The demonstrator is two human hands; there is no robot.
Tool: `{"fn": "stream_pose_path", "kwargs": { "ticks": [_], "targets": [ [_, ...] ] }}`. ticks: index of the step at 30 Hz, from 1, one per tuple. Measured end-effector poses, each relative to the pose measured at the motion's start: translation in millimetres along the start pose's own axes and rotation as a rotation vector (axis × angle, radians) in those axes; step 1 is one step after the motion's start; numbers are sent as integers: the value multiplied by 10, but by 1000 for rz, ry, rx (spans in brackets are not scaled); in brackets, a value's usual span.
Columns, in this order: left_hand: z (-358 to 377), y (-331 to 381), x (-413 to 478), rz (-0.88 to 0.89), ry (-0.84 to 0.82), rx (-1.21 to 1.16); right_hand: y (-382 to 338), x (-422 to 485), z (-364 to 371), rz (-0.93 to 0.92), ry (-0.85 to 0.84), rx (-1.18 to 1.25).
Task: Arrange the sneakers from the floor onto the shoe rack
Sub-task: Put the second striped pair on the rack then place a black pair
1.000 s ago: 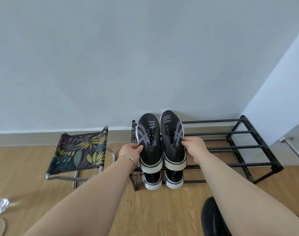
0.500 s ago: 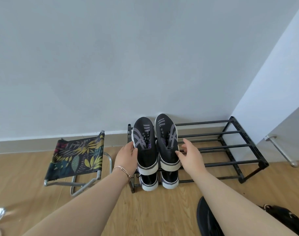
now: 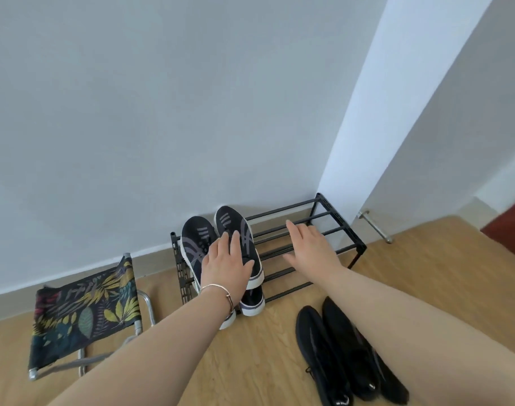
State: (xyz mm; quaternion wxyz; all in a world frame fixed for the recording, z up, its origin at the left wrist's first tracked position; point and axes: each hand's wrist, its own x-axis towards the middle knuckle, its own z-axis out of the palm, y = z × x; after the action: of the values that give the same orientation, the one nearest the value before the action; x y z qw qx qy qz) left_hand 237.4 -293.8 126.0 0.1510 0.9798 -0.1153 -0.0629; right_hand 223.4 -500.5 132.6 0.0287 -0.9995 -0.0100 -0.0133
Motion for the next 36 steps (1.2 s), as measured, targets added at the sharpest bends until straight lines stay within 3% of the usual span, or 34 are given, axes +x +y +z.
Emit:
{"fn": "stream_pose_path", "kwargs": {
  "ticks": [4,8,14,21,26,31,36],
  "targets": [
    [-33,306,-19,91,-19,24,219,-105,-402,-30,-15,-49],
    [65,572,119,171,30,198,570,-191,-519,-24,17,-88],
    [515,935,296,228,40,393,1074,-403,-76,-45,18,-191],
    [1375,1193,161,217,-79,302,1592,-898,685,-38,-69,-133],
    [2149,1181,-106,41,-301,179,2001,-1336,1450,51,-219,-9],
    [2818,1146,-400,-284,-628,-79,2202,-1809,2052,423,-388,349],
    [3152,1097,-617,-458,-738,-276,2189,-2115,2345,669,-469,569]
  ]
}}
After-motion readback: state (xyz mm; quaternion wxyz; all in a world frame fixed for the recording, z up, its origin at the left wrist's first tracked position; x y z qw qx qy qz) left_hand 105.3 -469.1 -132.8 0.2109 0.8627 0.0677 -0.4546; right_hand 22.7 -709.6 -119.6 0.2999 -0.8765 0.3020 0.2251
